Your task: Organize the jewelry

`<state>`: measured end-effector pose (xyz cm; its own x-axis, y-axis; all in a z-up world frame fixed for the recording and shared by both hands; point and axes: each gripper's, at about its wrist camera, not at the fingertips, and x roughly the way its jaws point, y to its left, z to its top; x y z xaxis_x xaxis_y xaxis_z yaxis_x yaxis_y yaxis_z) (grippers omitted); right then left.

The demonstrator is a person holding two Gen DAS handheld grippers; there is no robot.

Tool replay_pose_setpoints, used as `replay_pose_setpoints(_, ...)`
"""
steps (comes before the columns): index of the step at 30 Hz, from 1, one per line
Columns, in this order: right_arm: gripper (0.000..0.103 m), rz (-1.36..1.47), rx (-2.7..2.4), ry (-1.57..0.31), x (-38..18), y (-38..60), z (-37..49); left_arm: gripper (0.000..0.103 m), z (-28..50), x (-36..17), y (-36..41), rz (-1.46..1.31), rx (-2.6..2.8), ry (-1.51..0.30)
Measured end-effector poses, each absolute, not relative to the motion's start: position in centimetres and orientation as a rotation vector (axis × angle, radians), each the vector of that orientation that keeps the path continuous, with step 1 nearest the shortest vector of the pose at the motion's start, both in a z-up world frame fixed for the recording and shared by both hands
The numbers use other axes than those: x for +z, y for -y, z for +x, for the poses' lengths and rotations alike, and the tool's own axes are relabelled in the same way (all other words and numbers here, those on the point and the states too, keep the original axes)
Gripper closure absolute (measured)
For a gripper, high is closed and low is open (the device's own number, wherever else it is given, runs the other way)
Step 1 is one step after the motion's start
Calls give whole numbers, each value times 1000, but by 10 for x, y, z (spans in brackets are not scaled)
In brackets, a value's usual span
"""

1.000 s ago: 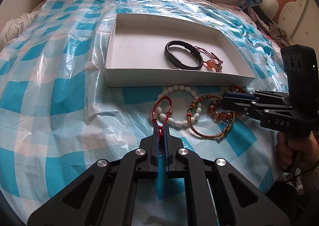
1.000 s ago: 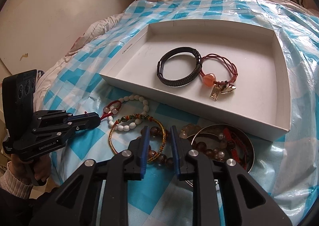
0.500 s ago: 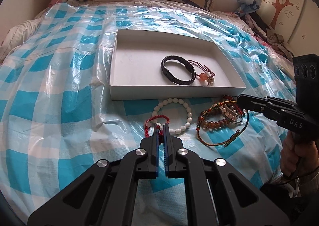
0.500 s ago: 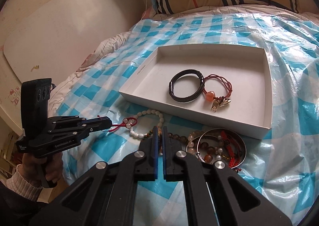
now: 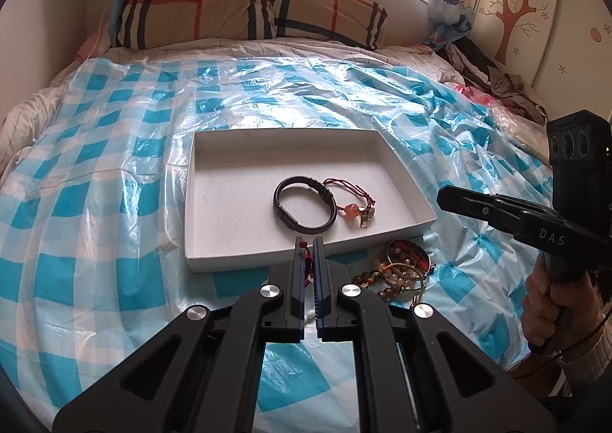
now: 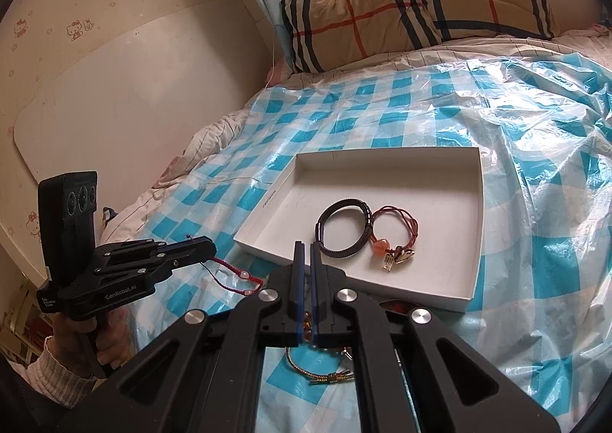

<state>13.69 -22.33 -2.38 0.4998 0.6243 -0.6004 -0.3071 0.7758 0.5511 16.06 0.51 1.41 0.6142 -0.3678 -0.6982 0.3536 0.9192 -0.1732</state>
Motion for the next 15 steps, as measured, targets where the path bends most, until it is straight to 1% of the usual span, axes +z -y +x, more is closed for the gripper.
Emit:
replay_pose_setpoints(4,99,334,646,-955,-29,208,139,99,164,22,-1,-7,-417,-793)
replay_pose_setpoints(8,99,286,664,-1029,-54,194,134,99,164,19,-4,-20,-416,-804)
replay_pose_setpoints(9,96,272,654,-1041,-61,192,133,99,165,20,-4,-27,-420,-805)
replay_pose_setpoints(12,61,221,608,-1058,-74,193,131,99,169,26,-3,-27,-424,-786)
replay_pose_setpoints(15,61,203,585,-1077,-81,200,131,99,177,33,0,-28,-431,-760)
